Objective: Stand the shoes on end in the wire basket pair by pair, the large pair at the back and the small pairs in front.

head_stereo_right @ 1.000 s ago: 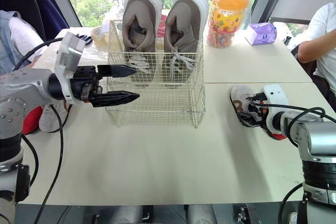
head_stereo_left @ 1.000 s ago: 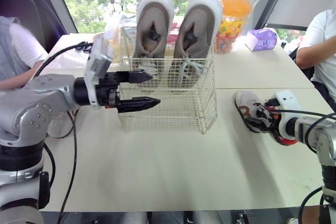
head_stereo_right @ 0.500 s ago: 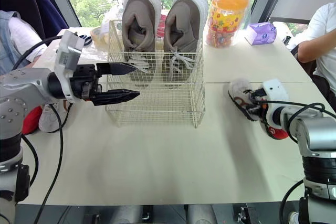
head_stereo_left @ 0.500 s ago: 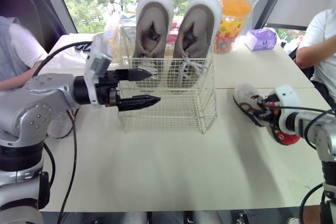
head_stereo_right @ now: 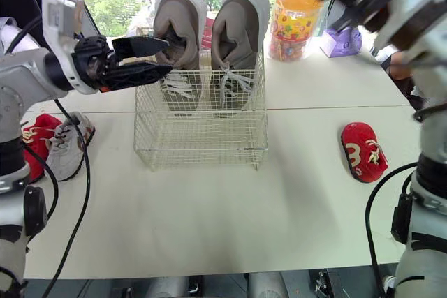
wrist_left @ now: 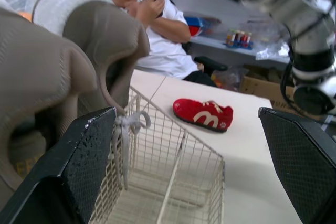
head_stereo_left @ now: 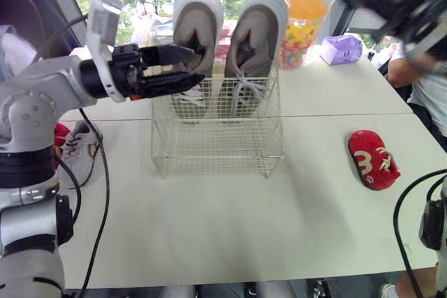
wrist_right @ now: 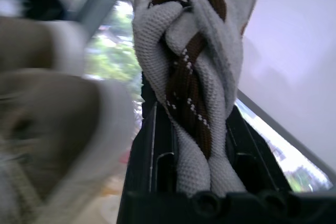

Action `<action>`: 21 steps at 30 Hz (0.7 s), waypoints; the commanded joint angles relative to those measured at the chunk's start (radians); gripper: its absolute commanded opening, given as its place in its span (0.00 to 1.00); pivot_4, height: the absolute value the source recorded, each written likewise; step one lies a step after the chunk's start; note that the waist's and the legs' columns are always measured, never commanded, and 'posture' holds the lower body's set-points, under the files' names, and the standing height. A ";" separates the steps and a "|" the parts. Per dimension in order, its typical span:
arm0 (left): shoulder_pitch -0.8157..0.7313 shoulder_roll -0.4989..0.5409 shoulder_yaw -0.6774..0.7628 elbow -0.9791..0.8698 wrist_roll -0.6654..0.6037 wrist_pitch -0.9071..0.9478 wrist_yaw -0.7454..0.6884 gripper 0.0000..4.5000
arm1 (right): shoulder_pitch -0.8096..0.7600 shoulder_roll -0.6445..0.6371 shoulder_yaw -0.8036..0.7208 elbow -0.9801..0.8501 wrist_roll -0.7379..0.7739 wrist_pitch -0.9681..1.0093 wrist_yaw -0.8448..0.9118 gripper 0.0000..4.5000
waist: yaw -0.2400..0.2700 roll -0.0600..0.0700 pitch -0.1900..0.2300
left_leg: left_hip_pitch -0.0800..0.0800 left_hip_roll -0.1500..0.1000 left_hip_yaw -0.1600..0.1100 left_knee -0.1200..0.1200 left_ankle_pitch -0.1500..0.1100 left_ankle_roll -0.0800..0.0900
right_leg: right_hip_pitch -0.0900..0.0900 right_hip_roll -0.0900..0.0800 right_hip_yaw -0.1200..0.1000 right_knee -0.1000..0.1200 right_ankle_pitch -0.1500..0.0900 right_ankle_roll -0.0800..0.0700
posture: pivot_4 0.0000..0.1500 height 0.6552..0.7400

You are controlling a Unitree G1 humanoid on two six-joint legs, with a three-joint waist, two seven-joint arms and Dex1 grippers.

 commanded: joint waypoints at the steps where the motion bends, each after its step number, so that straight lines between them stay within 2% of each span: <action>1: -0.053 0.024 0.017 0.014 -0.028 0.026 -0.038 1.00 | 0.034 -0.030 0.091 -0.006 -0.130 -0.220 0.086 0.10 | 0.004 0.000 0.000 | 0.000 0.000 0.000 0.000 0.000 0.000 | 0.000 0.000 0.000 0.000 0.000 0.000 | 1.00 1.00; 5: -0.058 0.028 0.018 0.004 -0.045 0.054 -0.056 1.00 | 0.036 -0.022 0.154 0.080 -0.253 -0.434 0.114 0.10 | 0.004 0.000 0.000 | 0.000 -0.001 0.000 0.001 0.000 0.000 | 0.000 -0.001 0.000 0.000 0.000 0.000 | 1.00 1.00; 11: -0.055 0.026 0.020 -0.007 -0.052 0.079 -0.055 1.00 | -0.002 0.013 0.192 0.158 -0.334 -0.629 0.135 0.10 | 0.000 0.000 0.000 | 0.000 0.000 0.000 0.000 0.000 0.000 | -0.001 0.000 0.000 0.001 0.000 0.000 | 1.00 1.00; 21: -0.034 0.009 -0.005 -0.011 -0.014 0.070 -0.037 1.00 | -0.032 0.064 0.218 0.146 -0.349 -0.692 0.186 0.10 | 0.001 0.000 0.000 | 0.000 0.000 0.000 0.000 0.000 0.000 | -0.001 0.000 0.000 0.001 0.000 0.000 | 1.00 1.00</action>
